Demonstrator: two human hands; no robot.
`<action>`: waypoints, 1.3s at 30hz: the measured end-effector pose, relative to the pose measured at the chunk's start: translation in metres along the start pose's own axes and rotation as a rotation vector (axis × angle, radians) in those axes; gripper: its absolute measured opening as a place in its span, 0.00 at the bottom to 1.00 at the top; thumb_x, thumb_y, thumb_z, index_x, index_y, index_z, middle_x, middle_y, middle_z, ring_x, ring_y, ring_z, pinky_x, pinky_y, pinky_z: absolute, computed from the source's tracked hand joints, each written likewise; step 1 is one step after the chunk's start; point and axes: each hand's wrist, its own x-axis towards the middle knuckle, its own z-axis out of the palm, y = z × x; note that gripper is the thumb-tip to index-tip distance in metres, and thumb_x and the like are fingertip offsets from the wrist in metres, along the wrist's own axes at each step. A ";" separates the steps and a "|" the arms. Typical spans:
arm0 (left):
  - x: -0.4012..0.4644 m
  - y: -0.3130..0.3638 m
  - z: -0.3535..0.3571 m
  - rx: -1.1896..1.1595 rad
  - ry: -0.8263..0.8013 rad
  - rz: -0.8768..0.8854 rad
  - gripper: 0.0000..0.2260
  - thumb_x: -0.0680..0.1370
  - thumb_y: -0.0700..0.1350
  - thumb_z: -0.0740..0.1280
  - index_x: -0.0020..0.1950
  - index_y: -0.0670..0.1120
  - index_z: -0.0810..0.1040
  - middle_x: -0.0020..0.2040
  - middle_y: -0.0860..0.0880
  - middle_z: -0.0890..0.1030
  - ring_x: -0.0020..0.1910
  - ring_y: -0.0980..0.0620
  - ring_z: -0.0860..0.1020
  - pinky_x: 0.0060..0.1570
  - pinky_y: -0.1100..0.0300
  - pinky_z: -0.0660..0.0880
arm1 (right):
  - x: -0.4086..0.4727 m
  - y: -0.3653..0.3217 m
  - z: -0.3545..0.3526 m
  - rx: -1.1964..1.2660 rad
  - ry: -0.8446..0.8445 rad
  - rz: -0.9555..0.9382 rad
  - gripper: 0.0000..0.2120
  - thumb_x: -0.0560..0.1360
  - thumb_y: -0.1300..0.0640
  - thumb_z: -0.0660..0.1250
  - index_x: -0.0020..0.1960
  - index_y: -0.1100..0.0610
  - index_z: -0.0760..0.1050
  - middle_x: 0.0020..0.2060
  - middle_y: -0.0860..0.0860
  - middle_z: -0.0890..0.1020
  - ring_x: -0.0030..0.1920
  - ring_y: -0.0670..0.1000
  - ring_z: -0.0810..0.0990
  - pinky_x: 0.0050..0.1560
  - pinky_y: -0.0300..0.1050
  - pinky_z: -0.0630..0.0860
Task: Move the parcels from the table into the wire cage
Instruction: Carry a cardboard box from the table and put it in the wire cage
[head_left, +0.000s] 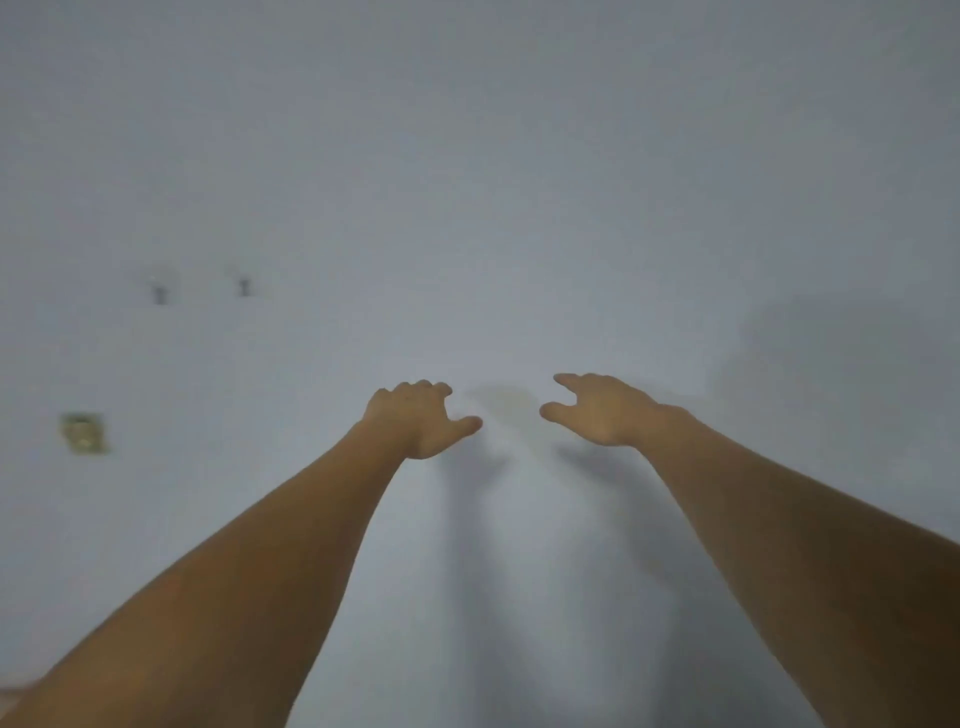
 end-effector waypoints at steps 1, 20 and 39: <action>-0.019 -0.048 -0.004 0.031 -0.011 -0.081 0.38 0.79 0.73 0.55 0.83 0.53 0.61 0.81 0.49 0.66 0.78 0.45 0.66 0.74 0.45 0.62 | 0.013 -0.046 0.017 0.018 -0.035 -0.073 0.36 0.82 0.34 0.57 0.85 0.47 0.54 0.83 0.52 0.60 0.82 0.56 0.58 0.78 0.56 0.60; -0.320 -0.484 -0.024 0.188 -0.044 -1.122 0.40 0.78 0.75 0.54 0.82 0.50 0.62 0.80 0.45 0.68 0.76 0.40 0.70 0.73 0.42 0.68 | 0.065 -0.588 0.243 0.065 -0.368 -0.964 0.38 0.80 0.32 0.58 0.84 0.47 0.55 0.83 0.52 0.60 0.82 0.56 0.59 0.78 0.58 0.61; -0.377 -0.718 0.156 -0.327 -0.059 -1.590 0.36 0.81 0.68 0.61 0.80 0.45 0.64 0.79 0.42 0.69 0.75 0.39 0.69 0.72 0.47 0.68 | 0.094 -0.822 0.491 -0.051 -0.698 -1.127 0.38 0.81 0.33 0.58 0.84 0.51 0.57 0.82 0.53 0.62 0.80 0.57 0.63 0.77 0.56 0.63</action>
